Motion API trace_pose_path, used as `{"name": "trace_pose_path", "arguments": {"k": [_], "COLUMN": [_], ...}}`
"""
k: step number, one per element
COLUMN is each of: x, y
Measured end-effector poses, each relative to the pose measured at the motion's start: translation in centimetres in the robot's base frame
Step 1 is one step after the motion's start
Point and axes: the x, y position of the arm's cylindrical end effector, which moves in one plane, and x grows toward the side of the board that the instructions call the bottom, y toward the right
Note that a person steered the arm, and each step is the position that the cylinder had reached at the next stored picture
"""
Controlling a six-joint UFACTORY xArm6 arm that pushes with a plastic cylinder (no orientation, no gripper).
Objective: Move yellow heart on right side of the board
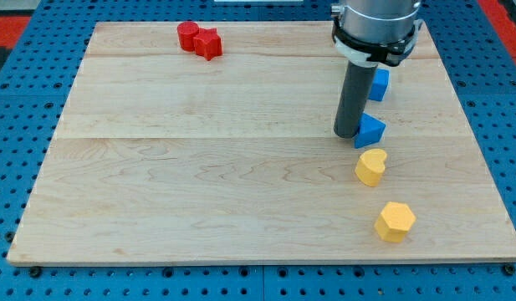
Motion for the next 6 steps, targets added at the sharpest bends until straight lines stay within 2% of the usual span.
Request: {"name": "trace_pose_path", "arguments": {"k": [2,3,4,5,6], "x": [-0.1,0.9,4.7,5.4,6.2], "y": [1.3,-2.1,-2.4,-2.7,1.7]}}
